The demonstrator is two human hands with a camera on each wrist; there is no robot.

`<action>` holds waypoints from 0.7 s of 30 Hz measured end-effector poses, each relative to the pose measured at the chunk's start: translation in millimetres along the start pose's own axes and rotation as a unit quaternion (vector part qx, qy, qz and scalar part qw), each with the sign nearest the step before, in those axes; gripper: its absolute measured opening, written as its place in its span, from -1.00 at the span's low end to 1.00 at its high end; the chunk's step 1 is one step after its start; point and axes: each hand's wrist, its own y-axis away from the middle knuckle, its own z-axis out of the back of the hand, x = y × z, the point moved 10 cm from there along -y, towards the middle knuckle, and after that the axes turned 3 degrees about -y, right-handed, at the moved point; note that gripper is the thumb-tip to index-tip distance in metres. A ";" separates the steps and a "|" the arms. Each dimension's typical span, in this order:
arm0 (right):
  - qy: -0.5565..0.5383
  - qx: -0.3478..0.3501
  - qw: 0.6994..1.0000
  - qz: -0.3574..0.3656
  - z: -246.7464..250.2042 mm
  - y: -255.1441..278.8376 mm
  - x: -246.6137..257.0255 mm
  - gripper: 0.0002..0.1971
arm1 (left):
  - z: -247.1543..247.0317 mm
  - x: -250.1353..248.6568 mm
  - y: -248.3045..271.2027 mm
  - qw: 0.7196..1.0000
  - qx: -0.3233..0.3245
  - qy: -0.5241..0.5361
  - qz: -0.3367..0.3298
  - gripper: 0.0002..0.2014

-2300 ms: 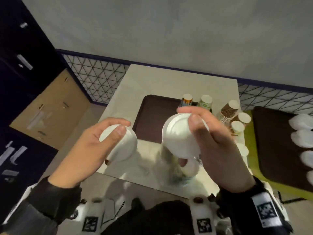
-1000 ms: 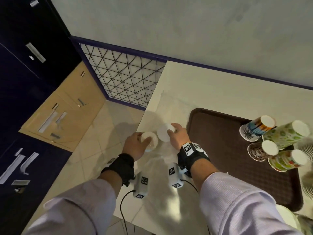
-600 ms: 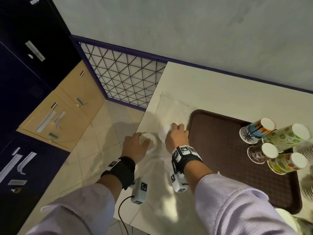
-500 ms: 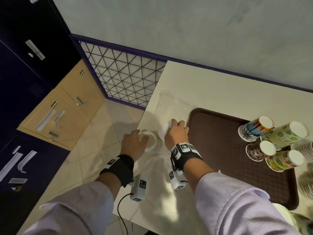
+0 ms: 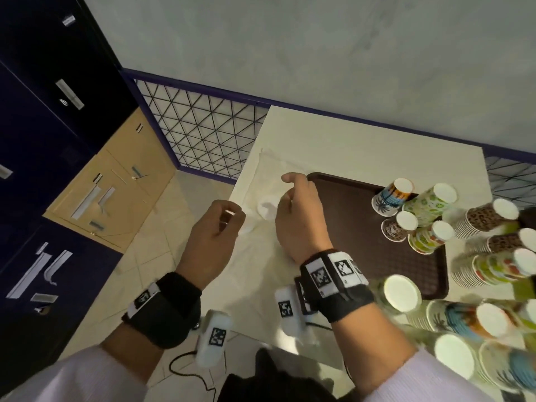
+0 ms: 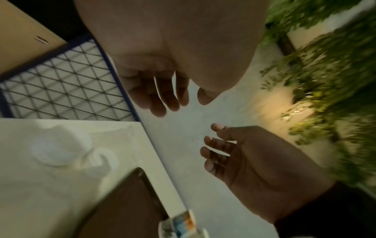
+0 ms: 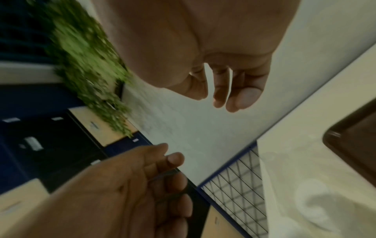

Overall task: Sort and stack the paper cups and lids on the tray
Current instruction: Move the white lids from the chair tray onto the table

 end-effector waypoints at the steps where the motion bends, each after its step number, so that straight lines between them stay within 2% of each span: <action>1: -0.022 0.009 1.000 0.001 15.1 16.8 6.3 -0.57 | -4.8 -16.7 16.0 0.999 0.037 0.009 -0.025 -0.92; 3: -0.035 0.015 0.999 0.032 51.6 52.4 19.7 -0.67 | -19.4 -49.8 49.5 0.989 0.119 0.006 -0.083 -0.83; 6: -0.008 0.002 0.997 0.075 113.9 105.5 29.2 -0.87 | -54.5 -104.8 105.3 0.957 0.240 -0.003 -0.164 -0.84; 11: 0.011 -0.061 0.998 0.024 226.2 177.1 4.3 -0.84 | -144.5 -160.2 176.6 0.885 0.386 -0.031 -0.259 -0.84; 14: 0.014 -0.136 0.990 -0.020 295.9 215.0 -23.9 -0.85 | -208.9 -180.3 206.7 0.850 0.439 -0.049 -0.287 -0.85; 18: 0.012 -0.226 0.971 -0.081 387.2 260.0 -77.8 -0.85 | -289.3 -217.9 244.6 0.809 0.474 -0.076 -0.339 -0.81; 21: 0.015 -0.281 0.951 -0.127 453.7 287.9 -135.5 -0.87 | -344.6 -246.0 263.3 0.798 0.481 -0.070 -0.356 -0.80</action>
